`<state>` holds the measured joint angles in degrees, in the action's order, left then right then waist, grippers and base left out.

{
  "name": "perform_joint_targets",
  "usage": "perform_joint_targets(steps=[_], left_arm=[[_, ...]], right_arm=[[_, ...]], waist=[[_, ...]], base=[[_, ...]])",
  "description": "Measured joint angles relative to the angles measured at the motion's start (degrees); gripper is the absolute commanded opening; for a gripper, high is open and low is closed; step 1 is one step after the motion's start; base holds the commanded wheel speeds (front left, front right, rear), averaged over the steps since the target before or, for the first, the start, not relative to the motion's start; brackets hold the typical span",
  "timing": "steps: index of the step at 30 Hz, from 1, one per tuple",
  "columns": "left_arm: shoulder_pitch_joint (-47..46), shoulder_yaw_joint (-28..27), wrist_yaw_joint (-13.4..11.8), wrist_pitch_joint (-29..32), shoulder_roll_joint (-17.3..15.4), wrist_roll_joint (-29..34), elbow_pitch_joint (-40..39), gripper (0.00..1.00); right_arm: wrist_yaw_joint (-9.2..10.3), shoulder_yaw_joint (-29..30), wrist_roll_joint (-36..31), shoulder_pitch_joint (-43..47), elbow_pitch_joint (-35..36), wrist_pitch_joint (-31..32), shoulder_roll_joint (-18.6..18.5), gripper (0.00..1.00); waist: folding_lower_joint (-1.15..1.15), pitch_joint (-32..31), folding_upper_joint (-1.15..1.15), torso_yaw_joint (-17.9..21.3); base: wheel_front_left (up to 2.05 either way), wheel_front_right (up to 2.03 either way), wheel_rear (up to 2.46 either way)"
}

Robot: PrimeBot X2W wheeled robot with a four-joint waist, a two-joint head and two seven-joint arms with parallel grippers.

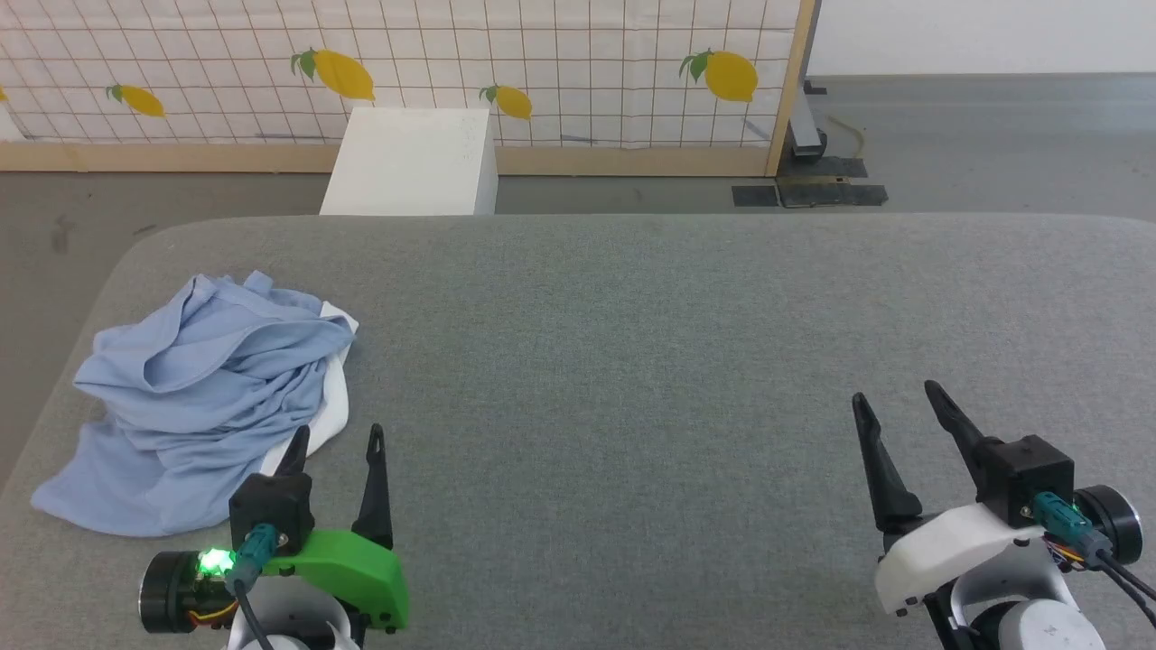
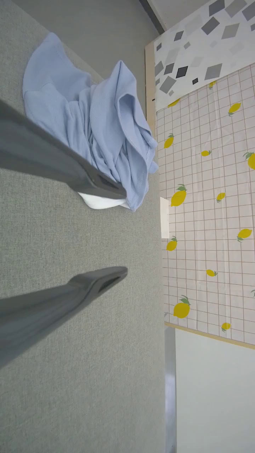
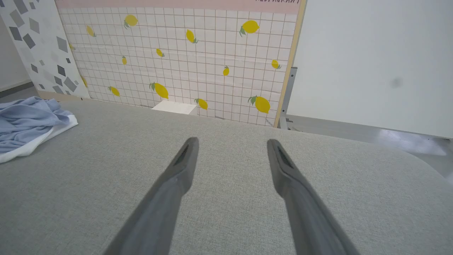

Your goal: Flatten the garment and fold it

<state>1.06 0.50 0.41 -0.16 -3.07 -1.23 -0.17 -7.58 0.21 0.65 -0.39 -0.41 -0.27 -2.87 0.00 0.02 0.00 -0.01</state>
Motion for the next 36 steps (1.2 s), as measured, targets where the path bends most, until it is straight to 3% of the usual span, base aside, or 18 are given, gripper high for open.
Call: perform_joint_targets(steps=[36], left_arm=[[0.7, -0.1, 0.0, -4.2, 0.0, -4.7, -0.4, 1.0]], right_arm=[[0.0, 3.2, 5.3, -0.8, -4.8, -3.9, 0.0, 1.0]], waist=[[0.0, 0.4, 0.0, -1.5]], base=[[0.0, 0.0, 0.0]])
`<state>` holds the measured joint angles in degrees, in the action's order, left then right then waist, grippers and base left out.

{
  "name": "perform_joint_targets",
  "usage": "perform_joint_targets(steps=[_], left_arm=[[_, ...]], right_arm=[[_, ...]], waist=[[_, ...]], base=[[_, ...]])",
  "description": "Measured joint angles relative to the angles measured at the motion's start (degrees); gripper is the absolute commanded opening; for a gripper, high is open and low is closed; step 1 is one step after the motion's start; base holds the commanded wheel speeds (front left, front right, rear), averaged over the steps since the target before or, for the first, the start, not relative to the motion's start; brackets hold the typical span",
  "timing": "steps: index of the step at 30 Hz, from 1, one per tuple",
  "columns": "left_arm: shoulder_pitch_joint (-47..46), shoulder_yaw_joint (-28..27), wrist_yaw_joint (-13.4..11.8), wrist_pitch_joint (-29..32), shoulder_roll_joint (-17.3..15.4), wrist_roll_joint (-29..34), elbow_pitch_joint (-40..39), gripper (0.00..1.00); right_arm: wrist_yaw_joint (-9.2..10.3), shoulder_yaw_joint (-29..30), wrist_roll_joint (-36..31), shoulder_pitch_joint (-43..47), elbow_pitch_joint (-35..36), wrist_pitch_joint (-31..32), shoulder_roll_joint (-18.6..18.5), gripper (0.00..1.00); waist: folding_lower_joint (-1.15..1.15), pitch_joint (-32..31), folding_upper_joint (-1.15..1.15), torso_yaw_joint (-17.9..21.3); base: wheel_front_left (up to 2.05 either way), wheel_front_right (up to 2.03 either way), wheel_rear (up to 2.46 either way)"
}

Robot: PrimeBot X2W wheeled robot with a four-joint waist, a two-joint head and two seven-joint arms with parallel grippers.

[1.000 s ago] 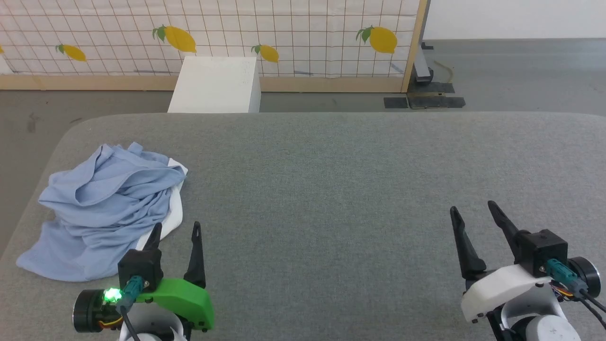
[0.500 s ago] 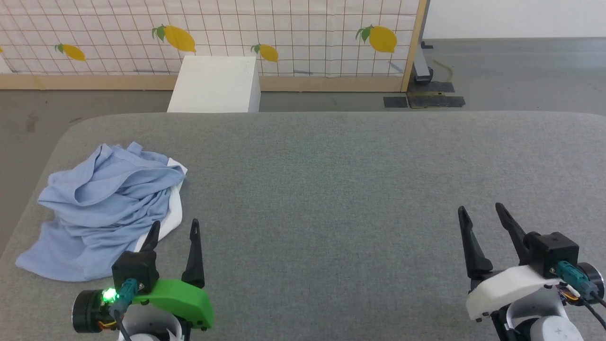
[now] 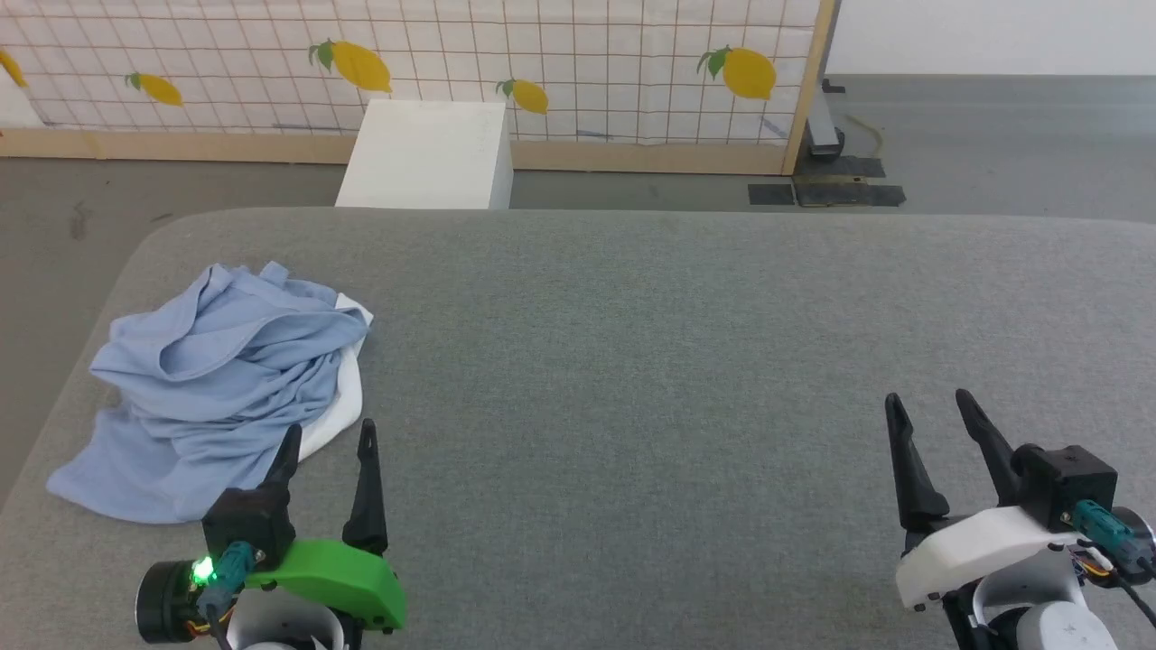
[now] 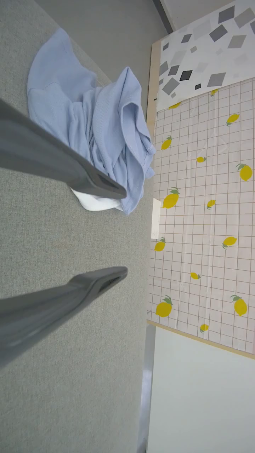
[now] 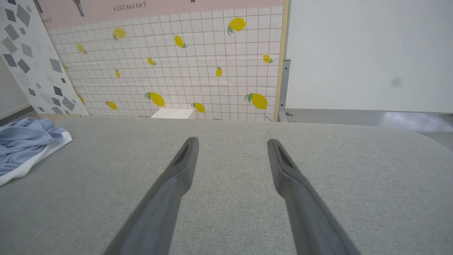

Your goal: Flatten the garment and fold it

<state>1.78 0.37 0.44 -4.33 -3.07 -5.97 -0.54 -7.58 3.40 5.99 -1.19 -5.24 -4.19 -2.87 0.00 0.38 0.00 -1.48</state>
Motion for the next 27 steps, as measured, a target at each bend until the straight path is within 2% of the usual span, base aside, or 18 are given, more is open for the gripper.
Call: perform_joint_targets(steps=[14, 27], left_arm=[[0.7, -0.2, 0.0, -1.4, 0.0, -2.3, -0.1, 1.0], [1.9, -0.8, 0.0, -3.1, 0.0, -3.3, 0.0, 1.0]], right_arm=[[0.0, -2.2, 1.5, -0.3, -2.7, -1.8, 0.0, 1.0], [0.0, -4.4, 3.3, -0.5, -5.7, -3.2, 0.0, 1.0]], waist=[[0.0, -0.5, 0.0, -2.9], [0.0, -1.4, 0.0, -7.4]], base=[[0.0, 0.0, 0.0], [0.0, 0.0, 0.0]])
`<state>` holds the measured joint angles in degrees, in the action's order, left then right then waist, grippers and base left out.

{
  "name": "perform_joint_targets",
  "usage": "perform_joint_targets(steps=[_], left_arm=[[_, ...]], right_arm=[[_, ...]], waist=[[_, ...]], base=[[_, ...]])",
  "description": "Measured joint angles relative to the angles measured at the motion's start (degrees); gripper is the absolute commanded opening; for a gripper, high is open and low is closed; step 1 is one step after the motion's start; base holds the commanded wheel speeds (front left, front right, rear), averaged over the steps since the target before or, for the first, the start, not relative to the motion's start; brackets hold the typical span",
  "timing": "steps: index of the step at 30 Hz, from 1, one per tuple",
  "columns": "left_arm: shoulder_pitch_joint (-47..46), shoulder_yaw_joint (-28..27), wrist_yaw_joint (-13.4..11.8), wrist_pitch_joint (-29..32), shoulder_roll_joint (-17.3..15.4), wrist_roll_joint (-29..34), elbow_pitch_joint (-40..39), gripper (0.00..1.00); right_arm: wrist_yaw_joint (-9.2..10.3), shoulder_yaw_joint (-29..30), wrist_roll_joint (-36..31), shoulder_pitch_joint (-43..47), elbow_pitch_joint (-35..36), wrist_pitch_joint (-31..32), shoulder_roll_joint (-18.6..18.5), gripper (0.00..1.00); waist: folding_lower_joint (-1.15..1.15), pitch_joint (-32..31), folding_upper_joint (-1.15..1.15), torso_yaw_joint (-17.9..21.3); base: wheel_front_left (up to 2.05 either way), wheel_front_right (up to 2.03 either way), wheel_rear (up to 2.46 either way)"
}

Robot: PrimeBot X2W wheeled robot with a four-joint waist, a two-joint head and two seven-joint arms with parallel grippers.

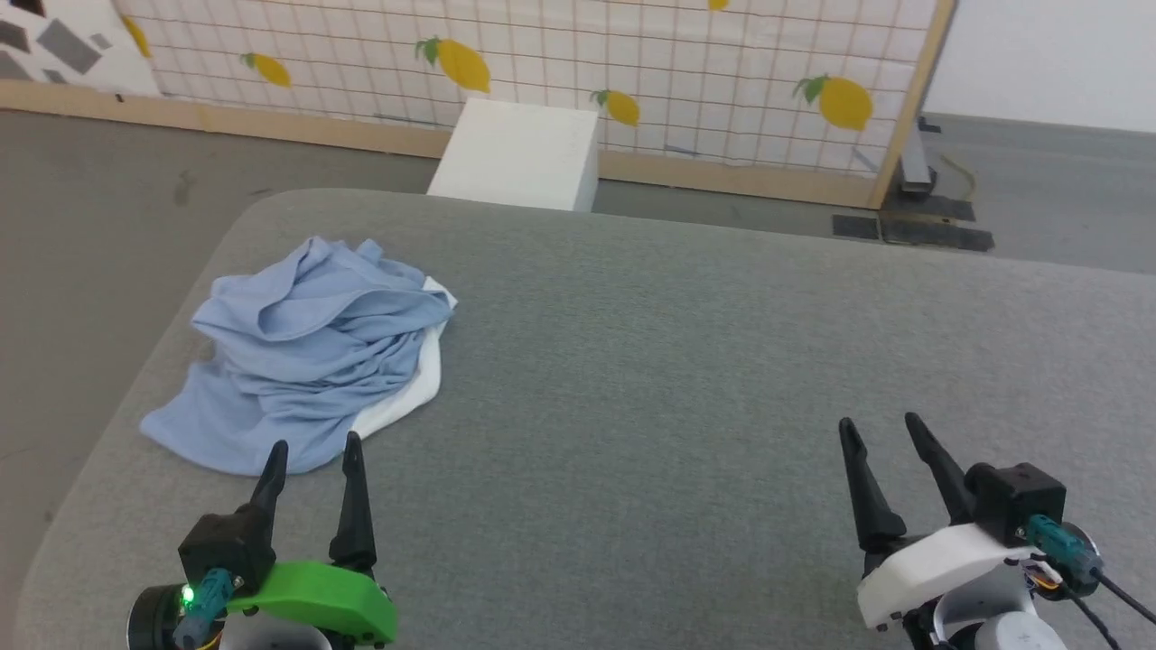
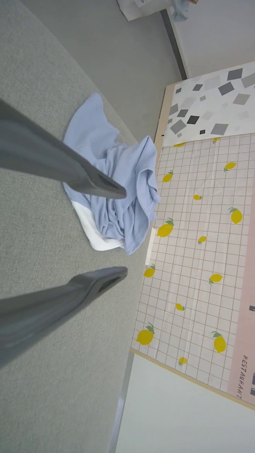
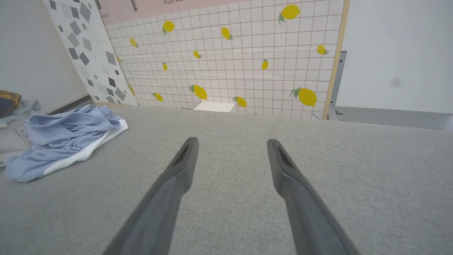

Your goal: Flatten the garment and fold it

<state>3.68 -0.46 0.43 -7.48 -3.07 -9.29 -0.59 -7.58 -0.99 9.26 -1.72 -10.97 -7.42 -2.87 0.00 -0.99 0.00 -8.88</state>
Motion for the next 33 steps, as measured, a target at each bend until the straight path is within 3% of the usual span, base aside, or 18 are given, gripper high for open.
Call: perform_joint_targets(steps=[20, 33], left_arm=[[2.0, -0.6, 0.1, -2.3, 0.0, -2.9, 0.2, 1.0], [2.4, -0.4, 0.1, -3.9, 0.0, -4.7, -0.3, 1.0]], right_arm=[[0.0, -2.4, 2.9, -0.7, -4.3, -2.3, 0.0, 1.0], [0.0, -2.5, 3.7, -1.8, -6.8, -3.8, 0.0, 1.0]], waist=[[0.0, -1.1, 0.0, -8.7], [0.0, -0.4, 0.0, -11.7]], base=[[0.0, 0.0, 0.0], [0.0, 0.0, 0.0]])
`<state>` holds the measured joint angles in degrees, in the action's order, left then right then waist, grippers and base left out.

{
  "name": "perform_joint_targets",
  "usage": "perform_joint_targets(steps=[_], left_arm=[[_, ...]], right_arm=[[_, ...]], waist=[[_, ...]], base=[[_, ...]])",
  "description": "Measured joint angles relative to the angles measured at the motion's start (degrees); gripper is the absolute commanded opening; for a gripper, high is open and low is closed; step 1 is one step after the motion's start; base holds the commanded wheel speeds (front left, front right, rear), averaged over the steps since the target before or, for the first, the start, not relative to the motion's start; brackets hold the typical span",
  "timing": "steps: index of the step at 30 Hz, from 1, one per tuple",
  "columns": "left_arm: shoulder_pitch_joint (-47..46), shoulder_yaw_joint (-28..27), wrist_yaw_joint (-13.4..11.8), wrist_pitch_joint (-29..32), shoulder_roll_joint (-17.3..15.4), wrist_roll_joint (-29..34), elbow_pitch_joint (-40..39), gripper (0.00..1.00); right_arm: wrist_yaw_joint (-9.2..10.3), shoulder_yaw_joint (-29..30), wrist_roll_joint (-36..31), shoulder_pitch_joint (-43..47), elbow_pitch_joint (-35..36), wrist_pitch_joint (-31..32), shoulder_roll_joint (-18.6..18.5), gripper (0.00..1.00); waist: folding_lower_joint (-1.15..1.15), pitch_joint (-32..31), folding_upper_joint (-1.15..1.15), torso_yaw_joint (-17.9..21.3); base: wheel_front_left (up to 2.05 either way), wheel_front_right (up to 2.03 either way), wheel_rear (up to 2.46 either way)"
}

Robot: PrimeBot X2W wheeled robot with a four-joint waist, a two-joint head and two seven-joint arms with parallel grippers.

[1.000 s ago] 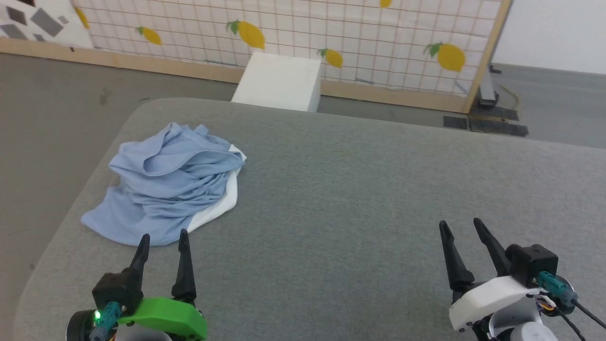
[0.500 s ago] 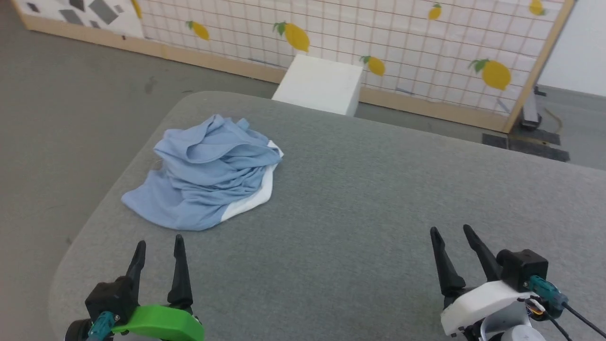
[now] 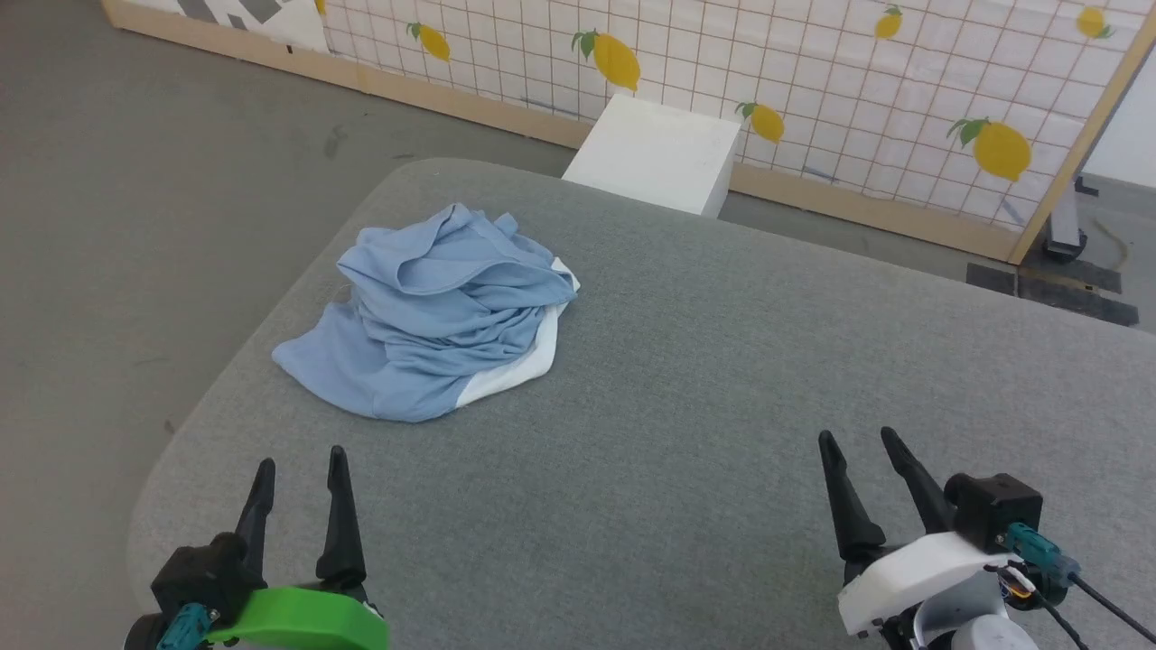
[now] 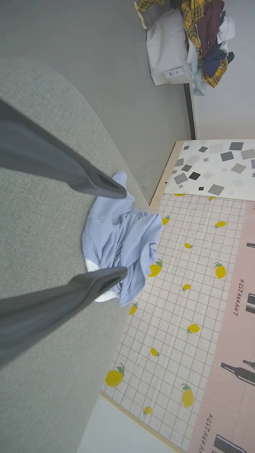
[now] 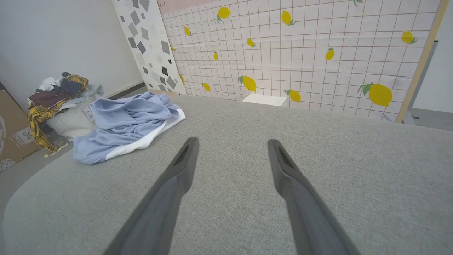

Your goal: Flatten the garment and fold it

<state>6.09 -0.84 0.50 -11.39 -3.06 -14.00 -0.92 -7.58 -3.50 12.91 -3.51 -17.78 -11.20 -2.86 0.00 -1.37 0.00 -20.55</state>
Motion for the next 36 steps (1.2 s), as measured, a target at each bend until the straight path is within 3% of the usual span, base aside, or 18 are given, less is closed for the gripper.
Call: perform_joint_targets(steps=[2, 4, 15, 24, 28, 36], left_arm=[[0.0, 0.0, 0.1, -0.2, 0.0, -0.6, -0.2, 1.0], [-2.6, 0.6, 1.9, 2.3, -1.2, -2.2, -0.9, 1.0], [-24.6, 0.7, 4.0, 22.4, -11.0, -6.8, -5.9, 1.0], [-41.8, 2.3, 5.5, 38.1, -16.1, -14.0, 4.9, 1.0], [-45.8, 2.7, 5.6, 42.3, -18.1, -14.7, 10.6, 1.0], [-48.6, 3.8, 4.3, 49.2, -18.8, -15.8, 19.5, 1.0]], right_arm=[[0.0, 0.2, 0.4, 0.0, -0.3, -0.3, 0.0, 1.0], [0.0, 1.4, 0.4, 0.0, -1.1, -1.0, 0.0, 1.0], [0.0, 4.0, 0.3, 0.0, -1.4, -1.4, 0.0, 1.0], [0.0, 5.3, -1.1, -1.7, 1.1, 0.1, 0.0, 1.0], [0.0, 6.0, -2.4, -1.9, 3.5, 1.2, 0.0, 1.0], [0.0, 7.2, -4.6, -2.8, 9.7, 2.7, 0.0, 1.0]], waist=[[0.0, 0.2, 0.0, -0.2], [0.0, 0.9, 0.0, -0.8], [0.0, 4.0, 0.0, -2.1], [0.0, 8.7, 0.0, -1.2], [0.0, 11.0, 0.0, 0.1], [0.0, 15.6, 0.0, 3.4]], base=[[0.0, 0.0, 0.0], [0.0, 0.0, 0.0], [0.0, 0.0, 0.0], [0.0, 0.0, 0.0], [0.0, 0.0, 0.0], [0.0, 0.0, 0.0]])
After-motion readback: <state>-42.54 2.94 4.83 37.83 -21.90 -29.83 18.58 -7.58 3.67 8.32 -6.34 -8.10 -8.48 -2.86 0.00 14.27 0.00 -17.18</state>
